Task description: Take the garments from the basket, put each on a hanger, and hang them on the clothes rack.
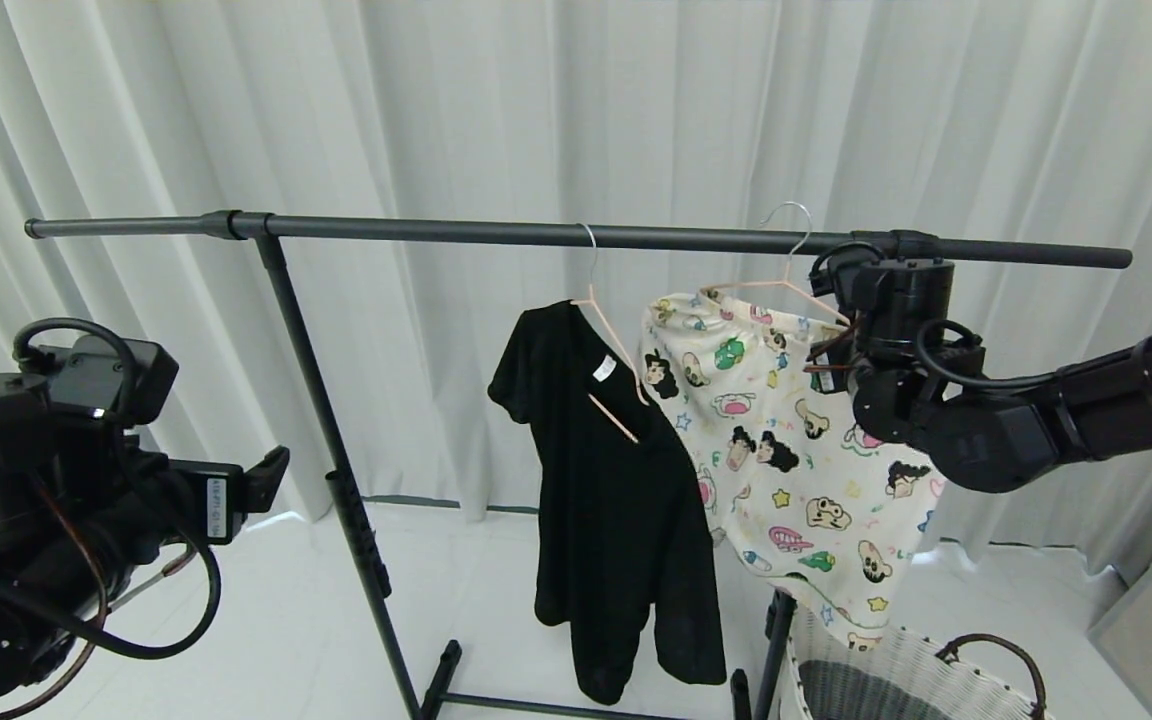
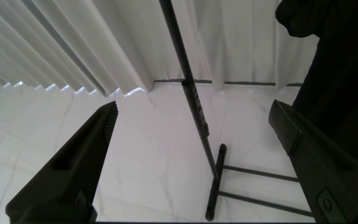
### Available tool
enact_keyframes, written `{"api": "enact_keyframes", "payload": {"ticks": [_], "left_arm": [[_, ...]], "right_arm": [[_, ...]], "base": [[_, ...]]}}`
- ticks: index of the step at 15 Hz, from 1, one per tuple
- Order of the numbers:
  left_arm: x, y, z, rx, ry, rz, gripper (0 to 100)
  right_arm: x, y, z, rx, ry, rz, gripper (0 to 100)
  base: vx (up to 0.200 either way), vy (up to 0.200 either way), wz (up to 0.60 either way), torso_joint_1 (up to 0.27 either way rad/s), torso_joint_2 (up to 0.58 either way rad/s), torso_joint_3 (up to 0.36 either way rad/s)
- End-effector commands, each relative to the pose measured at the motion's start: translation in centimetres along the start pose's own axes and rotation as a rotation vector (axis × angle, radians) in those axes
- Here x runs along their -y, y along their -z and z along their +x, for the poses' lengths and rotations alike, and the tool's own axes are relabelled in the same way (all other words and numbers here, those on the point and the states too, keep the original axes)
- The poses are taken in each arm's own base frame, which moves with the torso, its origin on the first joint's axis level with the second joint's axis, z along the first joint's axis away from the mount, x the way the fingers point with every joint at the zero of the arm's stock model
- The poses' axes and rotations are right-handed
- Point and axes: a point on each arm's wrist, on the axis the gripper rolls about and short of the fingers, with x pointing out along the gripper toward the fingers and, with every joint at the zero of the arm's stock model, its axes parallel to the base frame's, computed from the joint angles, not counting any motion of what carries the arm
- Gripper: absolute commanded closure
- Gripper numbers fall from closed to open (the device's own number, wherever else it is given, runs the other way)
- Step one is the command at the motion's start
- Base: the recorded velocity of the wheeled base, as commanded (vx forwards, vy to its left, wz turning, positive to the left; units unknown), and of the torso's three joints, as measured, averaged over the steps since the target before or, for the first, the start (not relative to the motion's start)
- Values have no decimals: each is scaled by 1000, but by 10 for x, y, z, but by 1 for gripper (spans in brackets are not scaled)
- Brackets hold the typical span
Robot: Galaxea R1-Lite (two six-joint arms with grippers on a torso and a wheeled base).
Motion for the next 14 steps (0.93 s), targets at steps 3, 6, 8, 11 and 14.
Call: {"api": "enact_keyframes", "payload": {"ticks": [3, 6, 8, 11, 14], "left_arm": [[-1, 0, -2, 6, -2, 5, 0], [-1, 0, -2, 6, -2, 5, 0], [-1, 0, -2, 6, -2, 5, 0], [-1, 0, -2, 6, -2, 5, 0], [-3, 0, -1, 4, -13, 2, 0]], "right_arm": [[-5, 5, 1, -10, -7, -26, 100], [-11, 5, -3, -7, -25, -33, 100], [-13, 4, -5, -4, -30, -33, 100], [-14, 2, -7, 3, -35, -28, 0], [1, -26, -34, 56, -58, 13, 0]], "base": [[0, 0, 0, 0, 0, 0], [0, 0, 0, 0, 0, 0], [0, 0, 0, 0, 0, 0], [0, 0, 0, 0, 0, 0], [0, 0, 0, 0, 0, 0]]}}
